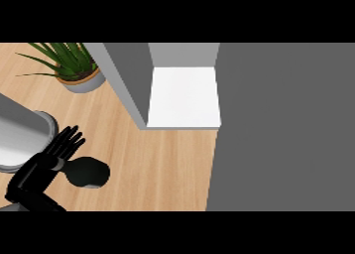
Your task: Pick up the wine, place it into the cabinet and close the cabinet
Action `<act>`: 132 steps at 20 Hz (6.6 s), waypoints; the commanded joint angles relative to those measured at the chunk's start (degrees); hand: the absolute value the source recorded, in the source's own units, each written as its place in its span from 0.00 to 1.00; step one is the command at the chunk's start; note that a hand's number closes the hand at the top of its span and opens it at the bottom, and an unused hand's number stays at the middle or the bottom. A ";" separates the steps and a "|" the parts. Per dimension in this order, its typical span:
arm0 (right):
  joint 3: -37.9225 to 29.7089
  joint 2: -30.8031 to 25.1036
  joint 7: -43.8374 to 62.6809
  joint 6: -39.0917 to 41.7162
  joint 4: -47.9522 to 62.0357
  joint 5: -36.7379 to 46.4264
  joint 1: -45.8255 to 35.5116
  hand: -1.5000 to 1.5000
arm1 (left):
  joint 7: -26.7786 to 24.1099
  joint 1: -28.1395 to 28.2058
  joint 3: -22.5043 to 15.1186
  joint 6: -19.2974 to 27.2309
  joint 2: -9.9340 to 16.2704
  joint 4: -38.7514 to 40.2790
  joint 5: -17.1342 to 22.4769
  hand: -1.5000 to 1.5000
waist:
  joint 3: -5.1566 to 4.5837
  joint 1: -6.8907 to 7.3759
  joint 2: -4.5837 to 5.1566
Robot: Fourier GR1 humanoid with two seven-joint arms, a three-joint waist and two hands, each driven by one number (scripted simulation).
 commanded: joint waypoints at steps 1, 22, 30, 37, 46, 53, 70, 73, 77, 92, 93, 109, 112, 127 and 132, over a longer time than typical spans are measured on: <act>0.44 -0.34 1.54 1.52 -8.49 -3.83 4.41 0.00 | -4.53 0.61 -2.12 0.53 -1.78 1.48 -3.65 0.00 | 0.01 -0.12 -0.03; -0.39 0.48 5.52 -0.64 -8.36 -2.79 1.24 0.00 | -13.23 -3.08 -7.64 -3.79 -1.36 11.07 -5.72 1.00 | -0.05 -0.23 -0.05; 0.02 1.12 -0.85 1.45 -4.31 -2.03 3.83 0.00 | -17.20 1.42 -4.92 16.73 -4.98 2.92 -9.01 1.00 | 0.05 0.55 -0.24; -1.19 0.52 -0.41 2.75 -7.09 -4.43 6.11 0.00 | -20.28 0.65 0.46 26.15 -7.91 2.15 -6.52 1.00 | 0.04 -0.01 -0.11; 0.20 1.18 1.20 1.92 -6.07 -3.02 3.77 0.00 | -15.90 0.91 -1.71 26.39 -11.11 -10.68 -2.25 1.00 | 0.06 0.25 -0.17; 0.71 2.51 -2.30 2.15 -3.06 -1.36 3.97 0.00 | 0.53 1.77 -8.59 29.38 -13.52 -26.00 0.21 1.00 | 0.07 0.16 -0.10; -4.67 0.90 3.41 1.32 -4.82 -6.30 -0.05 0.00 | 17.74 -5.96 -33.10 54.68 -13.59 -40.50 -0.14 1.00 | 0.03 -0.12 -0.06; -5.00 0.22 -0.05 3.89 -2.90 -6.16 2.21 0.00 | 18.61 -8.70 -38.00 61.40 -13.59 -39.36 -1.58 1.00 | 0.05 -0.20 -0.01; -0.97 2.42 1.84 1.69 -6.32 -3.09 3.25 0.00 | 26.03 -17.29 -36.94 65.95 -13.59 -39.46 0.30 1.00 | 0.05 -0.36 -0.08; -3.80 0.89 0.47 3.93 -3.11 -6.28 1.63 0.00 | 19.46 -30.19 -44.81 82.63 -13.59 -23.78 -1.40 1.00 | 0.03 -0.28 0.03; -4.71 1.16 0.32 3.72 -5.32 -6.44 3.55 0.00 | 20.12 -31.55 -41.16 79.31 -13.59 -23.41 -2.05 1.00 | 0.04 -0.31 0.00; -7.88 -0.08 1.93 4.37 -5.06 -8.82 2.25 0.00 | 6.03 -28.95 -40.82 80.19 -13.47 -12.56 9.50 1.00 | 0.02 -0.22 0.03; -5.99 0.88 1.79 3.58 -5.30 -6.45 1.67 0.00 | 3.76 -29.95 -40.94 79.45 -13.30 -8.36 8.71 1.00 | 0.01 -0.28 0.05; -7.44 1.35 -3.24 5.69 -0.86 -6.89 2.86 0.00 | -7.50 -33.75 -39.72 81.56 -13.58 5.17 11.51 1.00 | 0.02 -0.45 0.13; -5.83 1.28 3.55 3.28 -6.29 -7.46 0.36 0.00 | -11.96 -31.34 -36.32 79.54 -13.56 7.61 12.00 1.00 | -0.02 -0.41 0.05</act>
